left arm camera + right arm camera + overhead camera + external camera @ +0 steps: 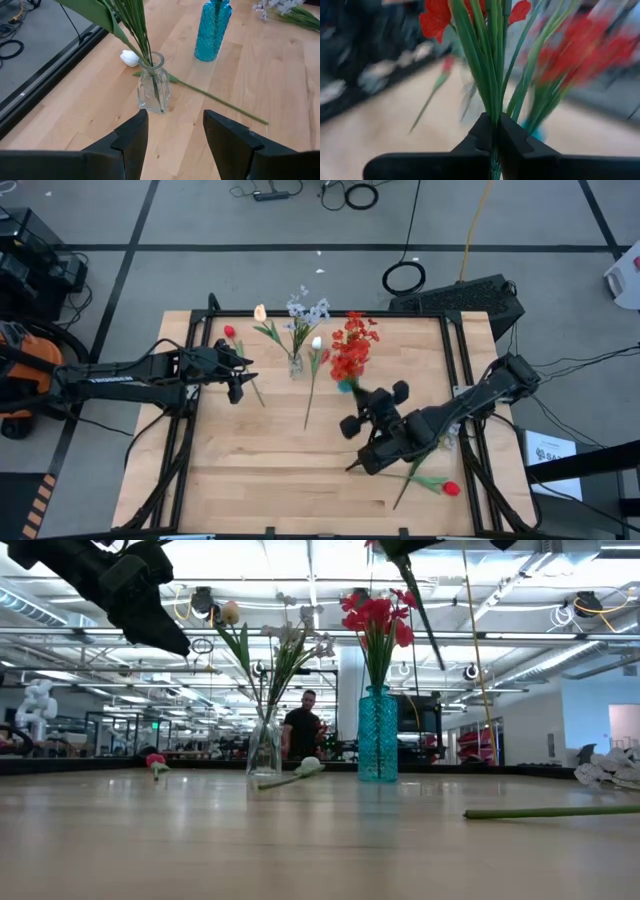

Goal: Sort flowers into vase by color
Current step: Put the red flowers into the blue vase

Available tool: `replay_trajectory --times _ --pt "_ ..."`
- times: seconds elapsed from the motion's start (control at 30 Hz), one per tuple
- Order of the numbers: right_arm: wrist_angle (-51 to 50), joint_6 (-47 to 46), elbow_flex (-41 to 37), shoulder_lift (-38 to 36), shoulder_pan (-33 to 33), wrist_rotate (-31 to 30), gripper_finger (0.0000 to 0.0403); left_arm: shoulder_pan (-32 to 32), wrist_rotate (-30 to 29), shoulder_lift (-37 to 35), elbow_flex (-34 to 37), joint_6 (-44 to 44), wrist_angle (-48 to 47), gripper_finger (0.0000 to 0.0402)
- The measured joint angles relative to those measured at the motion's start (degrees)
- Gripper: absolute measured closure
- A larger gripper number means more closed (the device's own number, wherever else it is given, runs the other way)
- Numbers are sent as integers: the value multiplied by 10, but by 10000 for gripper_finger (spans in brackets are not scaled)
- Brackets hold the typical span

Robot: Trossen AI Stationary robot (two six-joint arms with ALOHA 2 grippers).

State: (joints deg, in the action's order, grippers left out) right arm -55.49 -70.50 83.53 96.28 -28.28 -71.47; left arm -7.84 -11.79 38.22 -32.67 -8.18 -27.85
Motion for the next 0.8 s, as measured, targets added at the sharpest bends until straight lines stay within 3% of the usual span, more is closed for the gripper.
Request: replay_trajectory --times 0.13,0.3,0.57,0.7,0.8 --pt "-114 -104 0 0 12 -56 402 0 0 0 0 0 5 206" --pt "-287 -302 0 -2 20 -127 402 0 -2 0 0 -1 24 206" --pt "-293 -319 -34 -37 51 -143 403 0 -3 1 0 0 84 206" --pt "-235 -336 -67 -50 54 -167 403 0 -4 1 0 0 100 206" --pt "-177 -324 -86 -49 53 -152 403 0 -4 1 0 0 99 206"
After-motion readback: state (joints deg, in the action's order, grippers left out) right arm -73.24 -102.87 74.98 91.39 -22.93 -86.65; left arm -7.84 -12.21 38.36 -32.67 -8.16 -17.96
